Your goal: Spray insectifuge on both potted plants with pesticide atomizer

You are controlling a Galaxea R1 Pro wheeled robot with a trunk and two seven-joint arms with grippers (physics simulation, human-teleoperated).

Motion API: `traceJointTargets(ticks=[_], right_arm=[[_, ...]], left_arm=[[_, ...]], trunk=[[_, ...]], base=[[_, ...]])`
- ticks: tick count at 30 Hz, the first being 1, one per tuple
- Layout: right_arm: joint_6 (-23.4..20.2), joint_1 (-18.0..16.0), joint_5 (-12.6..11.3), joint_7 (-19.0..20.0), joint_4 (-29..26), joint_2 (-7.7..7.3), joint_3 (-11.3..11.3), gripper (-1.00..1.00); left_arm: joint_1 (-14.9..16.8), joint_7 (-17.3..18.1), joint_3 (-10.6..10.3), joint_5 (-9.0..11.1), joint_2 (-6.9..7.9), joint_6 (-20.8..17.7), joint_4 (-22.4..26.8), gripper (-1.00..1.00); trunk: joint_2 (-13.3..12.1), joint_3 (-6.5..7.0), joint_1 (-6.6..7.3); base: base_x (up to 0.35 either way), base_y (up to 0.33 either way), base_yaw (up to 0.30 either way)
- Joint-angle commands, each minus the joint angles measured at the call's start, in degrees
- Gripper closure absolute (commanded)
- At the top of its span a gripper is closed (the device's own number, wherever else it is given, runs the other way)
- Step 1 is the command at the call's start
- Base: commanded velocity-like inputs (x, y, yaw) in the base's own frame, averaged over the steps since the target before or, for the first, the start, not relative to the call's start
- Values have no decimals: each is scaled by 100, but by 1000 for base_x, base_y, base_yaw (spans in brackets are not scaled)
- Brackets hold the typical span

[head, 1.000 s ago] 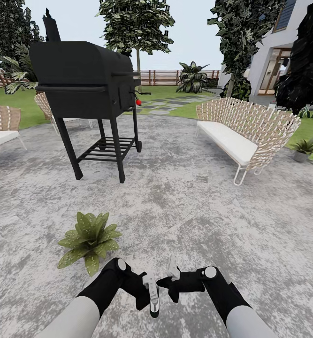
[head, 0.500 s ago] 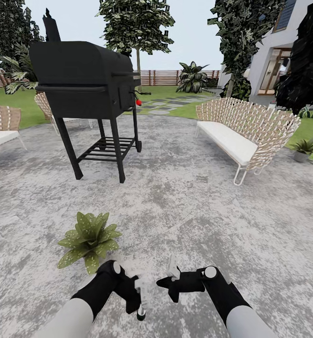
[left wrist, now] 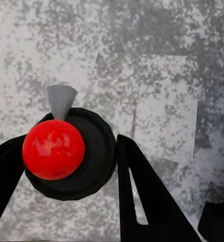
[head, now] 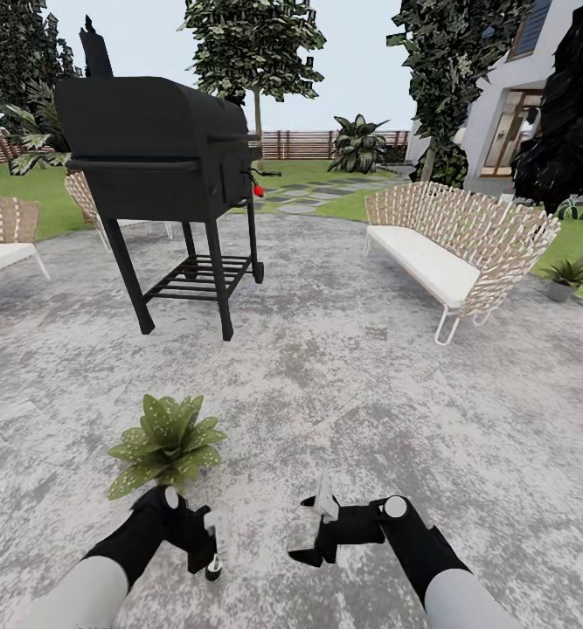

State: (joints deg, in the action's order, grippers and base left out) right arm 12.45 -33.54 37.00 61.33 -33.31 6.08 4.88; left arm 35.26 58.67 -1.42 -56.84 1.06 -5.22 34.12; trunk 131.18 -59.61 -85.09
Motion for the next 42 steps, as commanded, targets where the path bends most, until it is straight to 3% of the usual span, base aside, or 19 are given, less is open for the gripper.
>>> traceJointTargets(ticks=[1, 4, 6, 9, 11, 12, 13, 14, 16, 17, 20, 21, 22, 28, 32, 34, 42], right_arm=[[38, 0, 60, 22, 4, -49, 53, -100], [54, 26, 45, -53, 28, -357, 116, -100], [101, 74, -22, -466, 125, -584, 530, -100], [512, 326, -53, -1277, 485, -757, 1221, -100], [978, 486, -59, -2026, 887, -891, 1589, -100], [1166, 559, -62, -2545, 1154, -947, 1751, -100], [1677, 781, -69, -3955, 1683, -993, 1927, -100], [2087, 949, -75, -4777, 1896, -998, 1955, -100], [2770, 1215, -81, -5892, 2312, -996, 1969, -100], [3059, 1280, -76, -6181, 2495, -995, 1971, -100], [3366, 1336, -70, -6445, 2763, -991, 1973, -100], [3434, 1348, -70, -6506, 2837, -984, 1973, -100], [3443, 1349, -72, -6510, 2851, -971, 1973, -100], [3450, 1359, -79, -6503, 2877, -938, 1973, -100], [3449, 1359, -79, -6508, 2910, -927, 1973, -100], [3452, 1359, -79, -6510, 2921, -926, 1973, -100], [3451, 1359, -95, -6519, 2917, -909, 1983, -100]], left_arm=[[-44, -198, 195, 17, 9, -48, 8, 100], [-230, -731, 746, 79, -3, -8, 4, 100], [-407, -1204, 1182, 274, -52, 23, -19, 100], [-548, -1660, 1346, 658, -97, 109, -143, 100], [-590, -1951, 1380, 1092, -109, 357, -321, 100], [-603, -2127, 1389, 1387, -112, 512, -483, 100], [-614, -2710, 1397, 2072, -115, 850, -1078, 100], [-616, -3187, 1398, 2368, -117, 1105, -1395, 100], [-617, -4059, 1399, 2826, -147, 1608, -2023, 100], [-620, -4435, 1399, 2959, -157, 1781, -2263, 100], [-763, -5169, 1402, 3090, -170, 2160, -2630, 100], [-1011, -5667, 1407, 3222, -161, 2522, -2728, 100], [-1072, -5730, 1407, 3258, -154, 2571, -2735, 100], [-1134, -5802, 1420, 3352, -150, 2619, -2744, 100], [-1143, -5805, 1422, 3850, -158, 2629, -2752, 100], [-1143, -5799, 1418, 3960, -159, 2631, -2753, 100], [-1192, -5615, 1404, 3991, -117, 2628, -2755, 100]], trunk=[[2, -5, 1], [2, -5, 1], [2, -5, 1], [2, -5, 1], [2, -5, 1], [2, -5, 1], [2, -5, 1], [2, -5, 1], [2, -5, 1], [2, -5, 1], [2, -5, 1], [2, -5, 1], [2, -5, 1], [2, -5, 1], [2, -5, 1], [2, -5, 1], [2, -5, 1]], base=[[0, 0, 0], [0, 0, 0], [0, 0, 0], [0, 0, 0], [0, 0, 0], [0, 0, 0], [0, 0, 0], [0, 0, 0], [0, 0, 0], [0, 0, 0], [0, 0, 0], [0, 0, 0], [0, 0, 0], [0, 0, 0], [0, 0, 0], [0, 0, 0], [0, 0, 0]])
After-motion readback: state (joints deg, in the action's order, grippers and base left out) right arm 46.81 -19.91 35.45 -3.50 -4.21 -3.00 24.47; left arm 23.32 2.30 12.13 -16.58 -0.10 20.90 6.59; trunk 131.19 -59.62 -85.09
